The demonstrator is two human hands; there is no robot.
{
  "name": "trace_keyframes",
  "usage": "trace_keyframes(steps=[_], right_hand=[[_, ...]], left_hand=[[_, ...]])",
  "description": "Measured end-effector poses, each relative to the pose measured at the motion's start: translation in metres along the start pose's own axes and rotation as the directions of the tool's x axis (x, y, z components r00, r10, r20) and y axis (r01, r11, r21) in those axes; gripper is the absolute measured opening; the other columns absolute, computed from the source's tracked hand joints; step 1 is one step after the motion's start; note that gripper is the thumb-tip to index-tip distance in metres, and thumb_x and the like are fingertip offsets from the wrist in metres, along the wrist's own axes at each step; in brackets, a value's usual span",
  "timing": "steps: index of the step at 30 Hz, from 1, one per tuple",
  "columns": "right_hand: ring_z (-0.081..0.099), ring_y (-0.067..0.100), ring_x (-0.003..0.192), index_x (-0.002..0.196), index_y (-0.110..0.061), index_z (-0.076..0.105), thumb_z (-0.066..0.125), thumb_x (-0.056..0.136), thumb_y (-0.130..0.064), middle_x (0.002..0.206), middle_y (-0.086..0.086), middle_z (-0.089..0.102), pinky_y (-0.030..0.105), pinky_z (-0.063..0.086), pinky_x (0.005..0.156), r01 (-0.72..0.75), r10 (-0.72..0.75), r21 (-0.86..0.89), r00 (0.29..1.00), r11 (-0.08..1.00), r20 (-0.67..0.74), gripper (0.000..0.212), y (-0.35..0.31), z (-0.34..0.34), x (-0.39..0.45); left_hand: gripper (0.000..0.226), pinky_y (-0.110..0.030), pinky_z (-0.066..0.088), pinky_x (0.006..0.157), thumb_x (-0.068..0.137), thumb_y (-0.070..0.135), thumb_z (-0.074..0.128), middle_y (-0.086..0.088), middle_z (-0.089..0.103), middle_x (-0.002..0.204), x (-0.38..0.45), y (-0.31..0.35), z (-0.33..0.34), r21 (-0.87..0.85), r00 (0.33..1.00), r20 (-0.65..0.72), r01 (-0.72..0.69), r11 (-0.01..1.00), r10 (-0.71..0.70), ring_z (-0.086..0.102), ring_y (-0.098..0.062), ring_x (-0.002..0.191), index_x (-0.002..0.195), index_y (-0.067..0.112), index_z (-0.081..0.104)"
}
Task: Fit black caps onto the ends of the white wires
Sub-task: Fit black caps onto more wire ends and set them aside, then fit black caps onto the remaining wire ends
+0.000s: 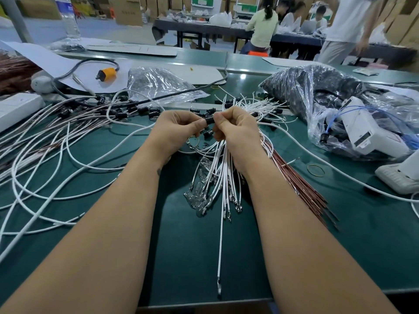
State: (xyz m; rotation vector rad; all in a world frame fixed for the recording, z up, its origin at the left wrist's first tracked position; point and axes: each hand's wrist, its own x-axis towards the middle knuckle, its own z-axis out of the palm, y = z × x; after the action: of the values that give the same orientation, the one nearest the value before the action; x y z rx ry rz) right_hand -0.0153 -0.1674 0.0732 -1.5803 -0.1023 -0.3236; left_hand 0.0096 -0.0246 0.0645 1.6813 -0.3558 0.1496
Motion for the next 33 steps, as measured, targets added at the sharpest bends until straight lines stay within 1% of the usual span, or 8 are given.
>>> trace_keyframes(steps=[5, 10, 15, 20, 24, 29, 31, 33], right_hand=[[0.055, 0.007, 0.055, 0.078, -0.012, 0.059, 0.055, 0.097, -0.01, 0.066, 0.002, 0.059, 0.019, 0.047, 0.053, 0.02, -0.019, 0.026, 0.999, 0.999, -0.036, 0.02, 0.002, 0.002, 0.0], [0.057, 0.014, 0.054, 0.087, -0.006, 0.062, 0.039, 0.104, -0.023, 0.065, 0.005, 0.062, 0.024, 0.05, 0.054, -0.079, 0.116, 0.359, 0.99, 0.93, -0.083, 0.034, -0.003, 0.005, 0.002], [0.06, 0.009, 0.057, 0.091, -0.006, 0.062, 0.056, 0.095, -0.007, 0.072, 0.004, 0.065, 0.022, 0.053, 0.059, -0.021, 0.048, 0.206, 0.991, 0.978, -0.128, 0.007, -0.002, 0.004, 0.001], [0.062, 0.009, 0.062, 0.085, -0.013, 0.061, 0.057, 0.094, -0.004, 0.071, 0.001, 0.066, 0.023, 0.053, 0.062, 0.048, 0.019, 0.238, 0.963, 0.97, -0.27, 0.013, -0.004, 0.012, -0.001], [0.066, 0.011, 0.061, 0.086, -0.013, 0.06, 0.057, 0.094, -0.005, 0.069, 0.0, 0.067, 0.027, 0.058, 0.065, 0.13, 0.0, 0.225, 0.865, 0.966, -0.501, 0.011, -0.008, 0.003, 0.001], [0.07, 0.014, 0.066, 0.093, -0.011, 0.054, 0.053, 0.097, -0.006, 0.082, 0.008, 0.068, 0.021, 0.054, 0.063, 0.235, 0.109, 0.3, 0.591, 0.924, -0.8, 0.007, -0.012, -0.011, 0.003], [0.07, 0.013, 0.07, 0.097, -0.012, 0.053, 0.05, 0.098, -0.007, 0.086, 0.008, 0.068, 0.02, 0.054, 0.064, 0.223, 0.101, 0.269, 0.563, 0.937, -0.82, 0.005, -0.012, -0.012, 0.003], [0.069, 0.01, 0.069, 0.105, -0.011, 0.05, 0.048, 0.099, -0.007, 0.089, 0.008, 0.067, 0.02, 0.054, 0.064, 0.219, 0.048, 0.225, 0.607, 0.95, -0.794, 0.007, -0.013, -0.009, 0.0]], left_hand=[[0.008, -0.019, 0.046, 0.068, 0.087, 0.011, 0.068, -0.005, 0.061, 0.064, -0.001, 0.001, 0.003, -0.025, 1.0, -0.03, -0.005, 1.0, 0.004, 0.054, -0.011, 0.062, 0.079, 0.012, 0.071], [0.011, -0.017, 0.042, 0.061, 0.087, 0.012, 0.068, -0.003, 0.06, 0.06, -0.002, 0.005, 0.013, -0.03, 0.996, -0.08, -0.051, 0.998, 0.048, 0.051, -0.007, 0.056, 0.079, 0.018, 0.071], [0.005, -0.019, 0.043, 0.059, 0.086, 0.012, 0.069, 0.004, 0.061, 0.057, -0.001, 0.007, 0.015, -0.004, 0.992, -0.102, -0.073, 0.997, 0.072, 0.051, -0.007, 0.056, 0.084, 0.014, 0.073], [0.007, -0.013, 0.034, 0.05, 0.088, 0.016, 0.068, 0.01, 0.053, 0.05, 0.001, 0.006, 0.016, 0.062, 0.986, -0.126, -0.101, 0.993, 0.108, 0.042, -0.004, 0.049, 0.087, 0.015, 0.074], [0.016, -0.024, 0.034, 0.052, 0.095, 0.021, 0.058, 0.014, 0.052, 0.056, -0.002, 0.003, 0.015, 0.485, 0.952, -0.063, -0.233, 0.843, 0.299, 0.043, -0.007, 0.052, 0.094, 0.014, 0.073], [0.021, -0.034, 0.047, 0.063, 0.099, 0.022, 0.048, 0.001, 0.065, 0.083, -0.007, 0.007, 0.014, 0.712, 0.933, -0.012, -0.244, 0.659, 0.359, 0.057, -0.022, 0.076, 0.099, 0.013, 0.067], [0.023, -0.036, 0.05, 0.066, 0.099, 0.024, 0.048, -0.002, 0.068, 0.088, -0.01, 0.008, 0.017, 0.731, 0.942, 0.001, -0.23, 0.643, 0.336, 0.059, -0.023, 0.079, 0.1, 0.012, 0.068], [0.024, -0.034, 0.049, 0.064, 0.1, 0.024, 0.047, -0.002, 0.066, 0.082, -0.012, 0.013, 0.021, 0.739, 0.946, -0.003, -0.216, 0.638, 0.325, 0.059, -0.024, 0.076, 0.096, 0.011, 0.067]])
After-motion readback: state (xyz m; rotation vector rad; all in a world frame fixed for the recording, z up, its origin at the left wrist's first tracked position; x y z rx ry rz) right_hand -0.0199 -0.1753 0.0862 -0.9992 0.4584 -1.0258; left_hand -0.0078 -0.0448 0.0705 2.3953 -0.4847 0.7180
